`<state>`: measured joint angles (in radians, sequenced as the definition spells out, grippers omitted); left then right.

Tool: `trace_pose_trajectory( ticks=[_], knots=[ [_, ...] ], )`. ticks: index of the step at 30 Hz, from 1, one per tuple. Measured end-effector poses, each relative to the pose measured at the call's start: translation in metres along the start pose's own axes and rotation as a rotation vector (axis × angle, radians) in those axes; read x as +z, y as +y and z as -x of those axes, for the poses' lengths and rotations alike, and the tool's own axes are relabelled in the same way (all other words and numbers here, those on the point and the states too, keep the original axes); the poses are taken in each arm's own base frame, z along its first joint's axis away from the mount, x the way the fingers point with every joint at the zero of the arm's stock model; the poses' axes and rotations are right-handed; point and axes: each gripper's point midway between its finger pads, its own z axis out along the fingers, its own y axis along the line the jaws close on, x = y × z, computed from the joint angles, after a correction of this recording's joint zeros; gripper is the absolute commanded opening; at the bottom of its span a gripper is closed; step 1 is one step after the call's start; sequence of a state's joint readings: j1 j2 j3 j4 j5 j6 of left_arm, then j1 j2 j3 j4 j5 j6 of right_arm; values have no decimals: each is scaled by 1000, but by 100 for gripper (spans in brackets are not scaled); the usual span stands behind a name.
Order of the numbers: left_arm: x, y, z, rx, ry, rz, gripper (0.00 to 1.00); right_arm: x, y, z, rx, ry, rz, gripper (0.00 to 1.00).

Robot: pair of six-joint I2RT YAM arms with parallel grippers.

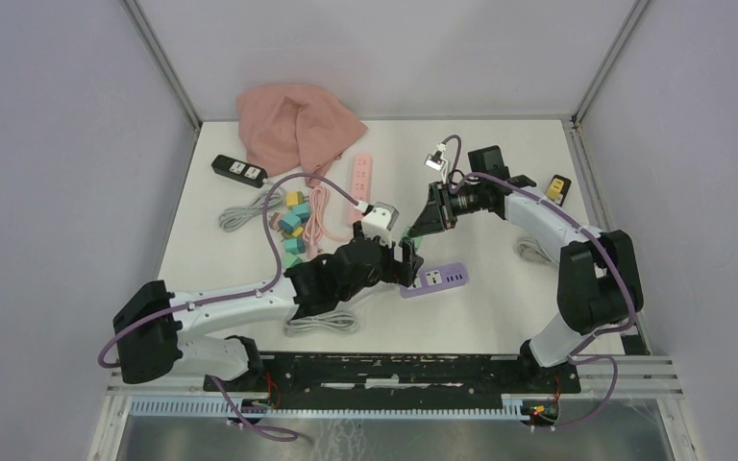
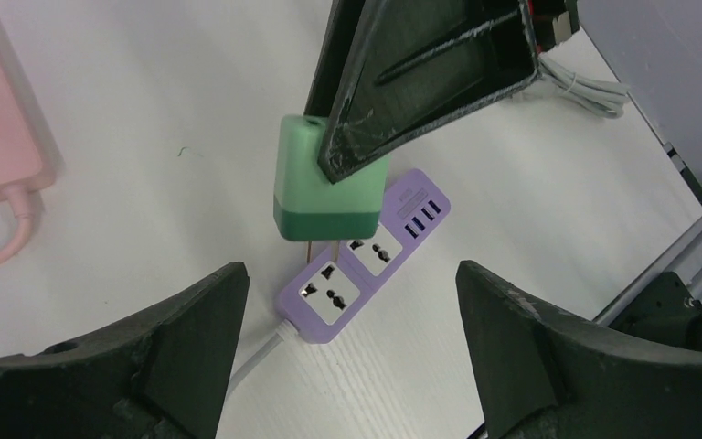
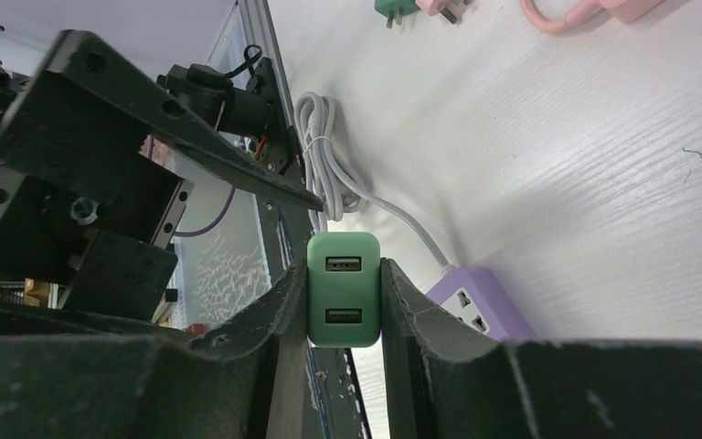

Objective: Pull the plug off the socket
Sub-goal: Place the plug at the center of the board.

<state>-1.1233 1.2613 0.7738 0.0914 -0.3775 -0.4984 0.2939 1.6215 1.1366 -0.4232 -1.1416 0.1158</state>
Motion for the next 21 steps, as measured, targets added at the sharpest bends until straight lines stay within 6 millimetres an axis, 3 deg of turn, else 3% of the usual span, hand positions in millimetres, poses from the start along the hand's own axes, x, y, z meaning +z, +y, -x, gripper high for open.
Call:
trace_pose_trajectory(
  ticks=[5,11,17,21],
  knots=[
    [14,-1,17,7,-7,64,76,2,-4,-2,28,6,-6,2],
    [38,6,25,29,28,154,55,2,-5,-2,32,5,-13,2],
    [46,7,20,47,58,173,56,2,-8,-2,34,4,-29,2],
    [46,9,18,61,69,179,67,2,-8,-2,35,4,-28,3]
  ],
)
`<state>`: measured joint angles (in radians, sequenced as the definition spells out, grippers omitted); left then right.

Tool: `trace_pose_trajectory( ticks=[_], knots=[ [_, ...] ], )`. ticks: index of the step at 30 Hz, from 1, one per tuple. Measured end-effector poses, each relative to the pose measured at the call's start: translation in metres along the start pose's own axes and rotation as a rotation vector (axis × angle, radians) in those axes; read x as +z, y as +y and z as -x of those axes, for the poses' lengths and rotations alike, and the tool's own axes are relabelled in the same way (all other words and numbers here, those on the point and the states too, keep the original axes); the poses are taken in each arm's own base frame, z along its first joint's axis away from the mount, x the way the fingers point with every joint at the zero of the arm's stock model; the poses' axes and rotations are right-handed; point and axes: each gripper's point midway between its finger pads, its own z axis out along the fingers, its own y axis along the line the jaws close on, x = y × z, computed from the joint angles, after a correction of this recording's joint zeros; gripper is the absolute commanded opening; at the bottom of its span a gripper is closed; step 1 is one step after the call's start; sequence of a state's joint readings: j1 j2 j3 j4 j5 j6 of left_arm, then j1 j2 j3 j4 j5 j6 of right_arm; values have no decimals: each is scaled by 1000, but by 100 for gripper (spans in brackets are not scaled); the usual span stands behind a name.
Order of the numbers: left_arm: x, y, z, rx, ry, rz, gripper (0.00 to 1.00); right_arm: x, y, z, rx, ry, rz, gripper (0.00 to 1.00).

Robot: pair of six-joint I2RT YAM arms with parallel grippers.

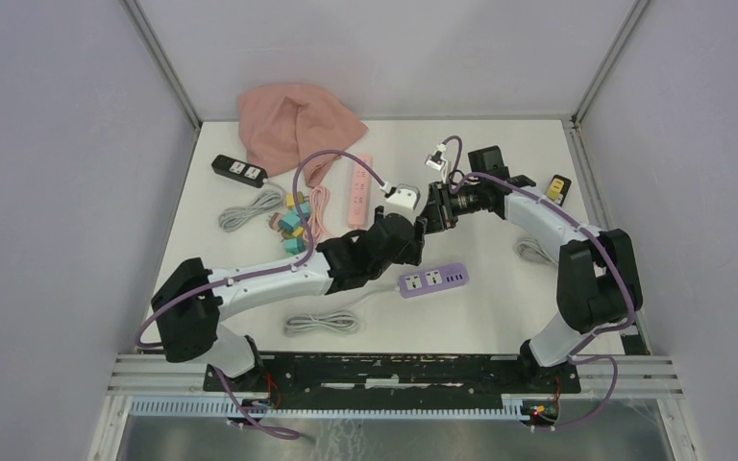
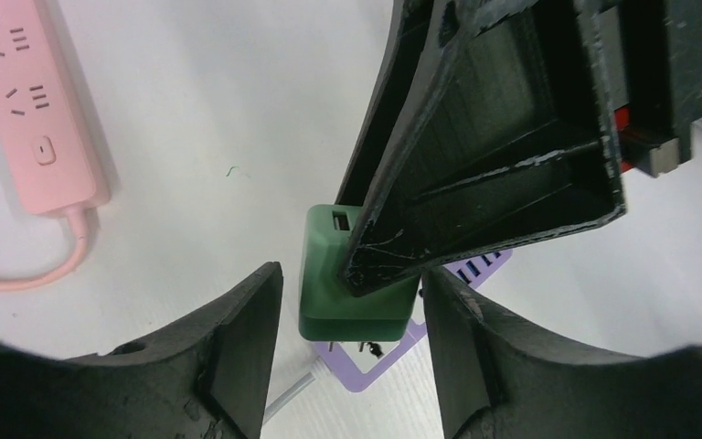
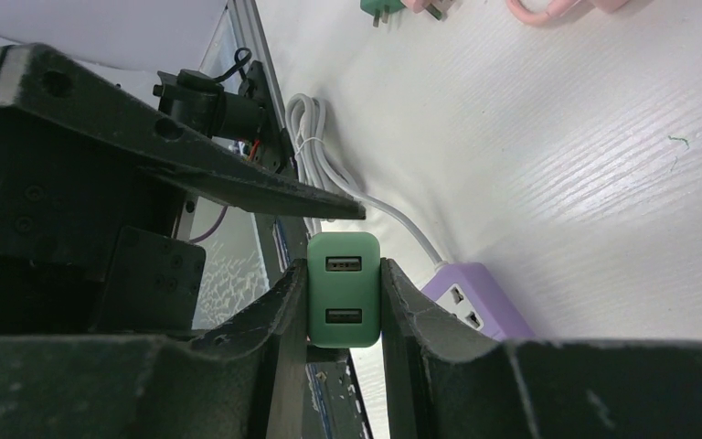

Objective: Pull the plug off the socket
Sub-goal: Place the plug at the center of the board.

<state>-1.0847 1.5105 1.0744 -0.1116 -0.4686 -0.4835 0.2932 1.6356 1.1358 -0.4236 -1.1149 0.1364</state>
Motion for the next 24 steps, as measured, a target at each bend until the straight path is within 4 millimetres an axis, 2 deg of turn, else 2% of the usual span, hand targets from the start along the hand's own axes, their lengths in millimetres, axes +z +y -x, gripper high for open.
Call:
trace_pose_trajectory(
  ticks=[3,6,8,9,10,12,14,20,22,24],
  knots=[
    [1,4,-7,19,23,14,70,0,0,0,2,0,2,3],
    [4,5,-11,24,33,20,67,0,1,0,5,0,2,3],
    [6,6,-13,28,38,23,54,0,1,0,6,0,2,3],
    [6,6,-14,28,40,22,44,0,0,0,6,0,1,3],
    [6,4,-14,27,40,15,30,0,0,1,3,-2,1,4],
    [6,2,-13,35,37,9,13,1,1,1,5,-1,2,8],
    [6,2,-13,46,36,6,4,1,1,1,8,-1,3,20],
    [6,5,-13,51,29,10,3,0,1,-1,9,3,2,64],
    [4,13,-17,54,30,23,3,0,0,-2,3,7,-2,72],
    [1,22,-23,54,32,36,3,-1,-2,-3,-13,10,-12,75]
  ],
)
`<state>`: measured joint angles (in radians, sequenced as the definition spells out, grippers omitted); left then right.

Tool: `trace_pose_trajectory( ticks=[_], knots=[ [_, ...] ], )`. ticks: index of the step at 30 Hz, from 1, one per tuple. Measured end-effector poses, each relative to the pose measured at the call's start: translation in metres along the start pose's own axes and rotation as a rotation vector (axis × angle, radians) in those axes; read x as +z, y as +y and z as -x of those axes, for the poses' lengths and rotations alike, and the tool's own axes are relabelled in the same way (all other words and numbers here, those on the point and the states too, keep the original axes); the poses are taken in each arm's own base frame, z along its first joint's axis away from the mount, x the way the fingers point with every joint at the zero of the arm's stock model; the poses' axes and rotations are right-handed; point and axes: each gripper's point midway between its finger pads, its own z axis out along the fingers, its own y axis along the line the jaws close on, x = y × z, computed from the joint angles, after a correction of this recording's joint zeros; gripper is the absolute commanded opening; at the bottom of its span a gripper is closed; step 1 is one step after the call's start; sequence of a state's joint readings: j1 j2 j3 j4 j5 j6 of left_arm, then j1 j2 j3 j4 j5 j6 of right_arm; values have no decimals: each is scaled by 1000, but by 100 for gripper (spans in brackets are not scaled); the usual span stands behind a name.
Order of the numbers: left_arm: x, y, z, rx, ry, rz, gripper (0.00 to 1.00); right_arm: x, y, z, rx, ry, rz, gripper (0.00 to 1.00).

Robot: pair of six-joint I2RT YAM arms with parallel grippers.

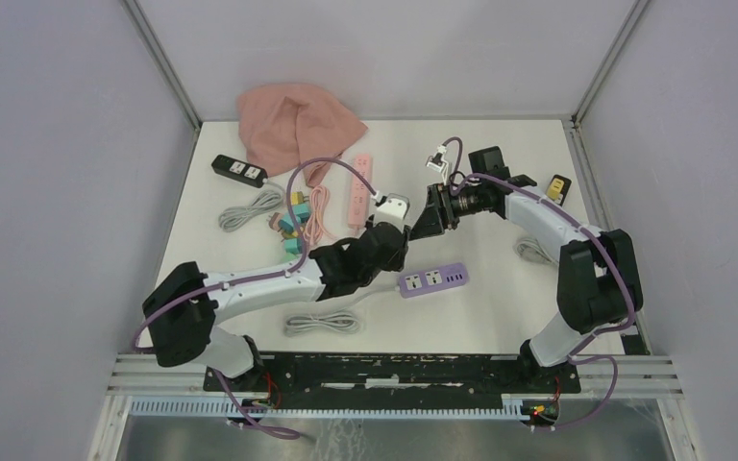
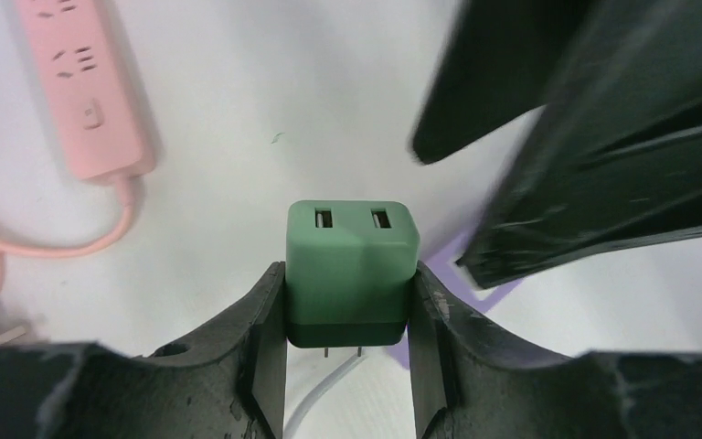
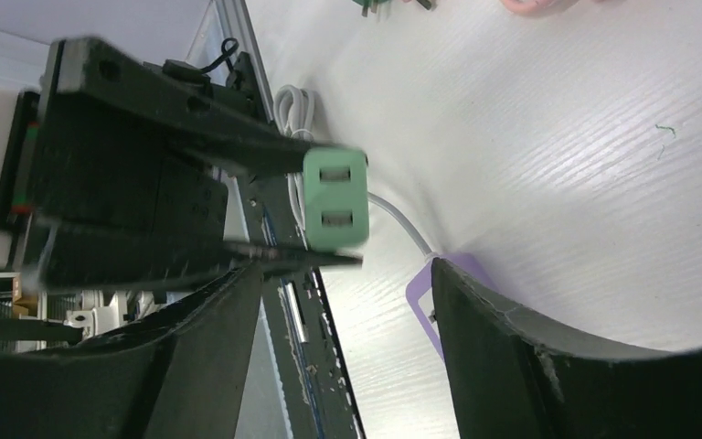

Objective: Pull the plug off the socket
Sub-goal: Place the plug at the center of the board.

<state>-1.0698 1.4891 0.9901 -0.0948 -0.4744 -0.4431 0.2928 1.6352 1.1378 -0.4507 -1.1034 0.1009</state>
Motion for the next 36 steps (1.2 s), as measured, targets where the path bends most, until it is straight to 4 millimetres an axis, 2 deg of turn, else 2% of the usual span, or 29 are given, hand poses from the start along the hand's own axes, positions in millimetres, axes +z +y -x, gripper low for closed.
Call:
trace_pose_trajectory(
  ticks=[3,5,8,12,15,21,24,27,31,36],
  knots=[
    [-4,25,-10,-5,-4,57,3,-1,-1,-3,-11,8,-8,75],
    [-6,52,-17,-18,-6,119,3,-2,0,-4,-17,10,-9,75],
    [-6,101,-28,-94,0,220,3,-4,0,-4,-24,8,-13,75],
    [-14,185,-44,-291,-21,386,3,-6,-2,-3,-27,4,-19,75],
    [-28,225,-51,-412,-62,477,3,-6,-3,-3,-30,3,-22,75],
    [-48,272,-42,-611,-176,595,6,-6,-3,-3,-33,3,-22,75],
    [-55,293,-45,-691,-208,663,7,-7,-3,-3,-33,3,-23,75],
    [-58,303,-54,-761,-206,711,7,-7,-3,-3,-33,3,-22,75],
    [-56,314,-79,-825,-142,785,8,-7,-3,-3,-33,3,-22,75],
    [-52,321,-105,-857,-26,868,19,-7,-3,-3,-36,4,-22,75]
  ],
)
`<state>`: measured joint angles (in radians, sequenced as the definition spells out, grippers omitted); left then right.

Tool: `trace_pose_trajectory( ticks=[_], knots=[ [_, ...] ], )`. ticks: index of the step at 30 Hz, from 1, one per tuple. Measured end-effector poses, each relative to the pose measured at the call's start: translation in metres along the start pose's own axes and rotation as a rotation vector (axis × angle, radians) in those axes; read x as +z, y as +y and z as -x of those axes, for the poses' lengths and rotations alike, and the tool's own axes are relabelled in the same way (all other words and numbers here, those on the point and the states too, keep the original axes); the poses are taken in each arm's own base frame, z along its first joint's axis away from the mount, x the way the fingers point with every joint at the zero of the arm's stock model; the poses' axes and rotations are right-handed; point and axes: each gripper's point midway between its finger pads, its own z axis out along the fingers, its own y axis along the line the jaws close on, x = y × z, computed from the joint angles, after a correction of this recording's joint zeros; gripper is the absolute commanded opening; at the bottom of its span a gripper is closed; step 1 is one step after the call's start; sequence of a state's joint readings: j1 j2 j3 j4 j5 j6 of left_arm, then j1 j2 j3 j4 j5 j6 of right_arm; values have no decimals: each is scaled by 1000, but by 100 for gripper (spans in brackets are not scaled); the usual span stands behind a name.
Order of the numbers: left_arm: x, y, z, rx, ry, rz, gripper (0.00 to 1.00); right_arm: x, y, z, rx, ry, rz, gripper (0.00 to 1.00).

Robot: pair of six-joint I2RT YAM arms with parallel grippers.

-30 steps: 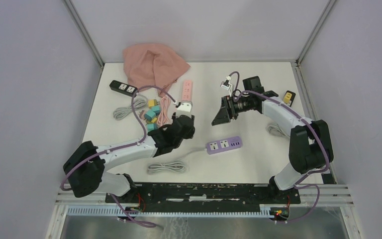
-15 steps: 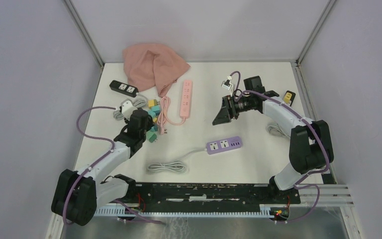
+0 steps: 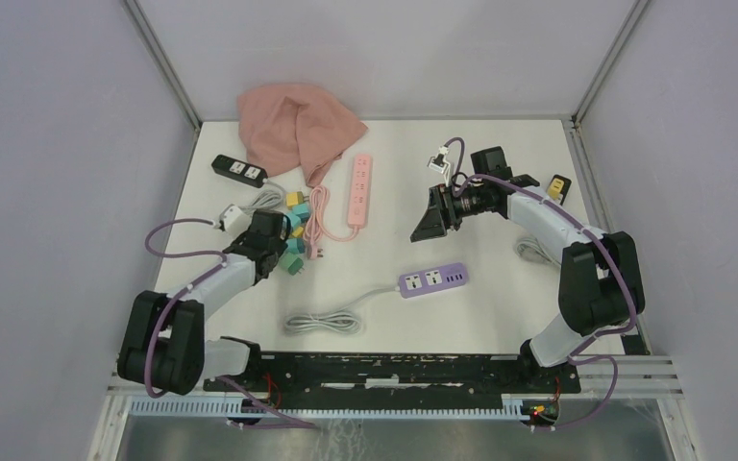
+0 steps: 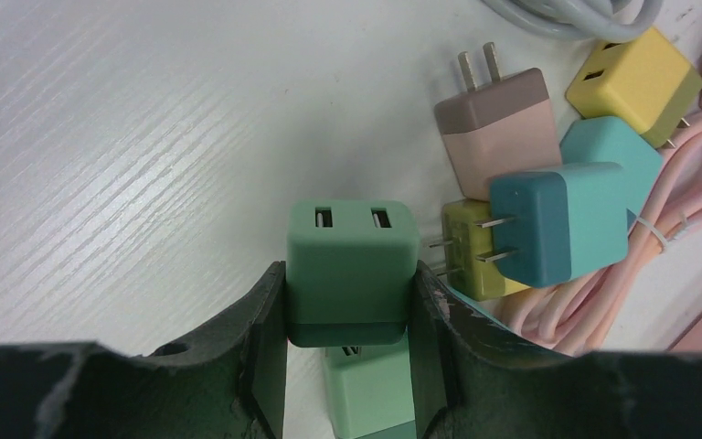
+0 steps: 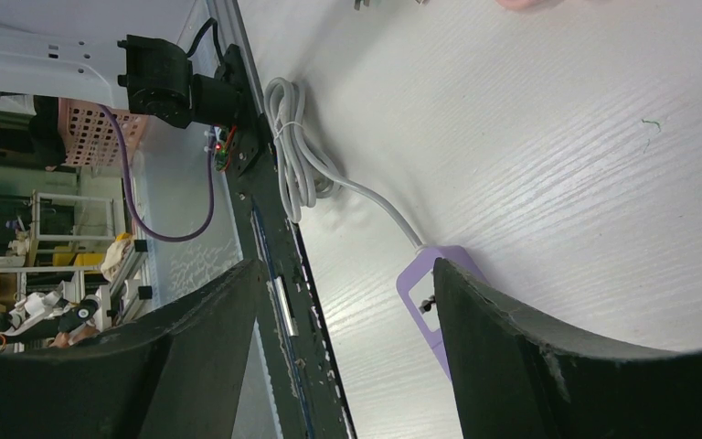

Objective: Pull the plug off the socket
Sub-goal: Place the plug at the center of the board.

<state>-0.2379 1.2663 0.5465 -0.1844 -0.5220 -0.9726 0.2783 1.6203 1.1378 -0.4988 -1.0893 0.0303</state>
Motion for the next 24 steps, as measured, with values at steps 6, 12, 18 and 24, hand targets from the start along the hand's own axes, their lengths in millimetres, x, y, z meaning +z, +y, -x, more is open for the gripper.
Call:
trace_pose_trajectory(
  ticks=[6,12,18,24],
  knots=[
    [3,0,-2,-17,19,29,57,-1,-1,-1,2,0,-3,75],
    [1,-2,2,-43,10,20,67,-2,-1,-2,6,2,-4,75],
    [-8,-8,11,-73,-11,-21,70,-4,-2,-1,5,2,-8,75],
    [-25,-13,16,-109,-14,-99,74,-9,-5,-1,-1,-3,-21,75]
  ],
)
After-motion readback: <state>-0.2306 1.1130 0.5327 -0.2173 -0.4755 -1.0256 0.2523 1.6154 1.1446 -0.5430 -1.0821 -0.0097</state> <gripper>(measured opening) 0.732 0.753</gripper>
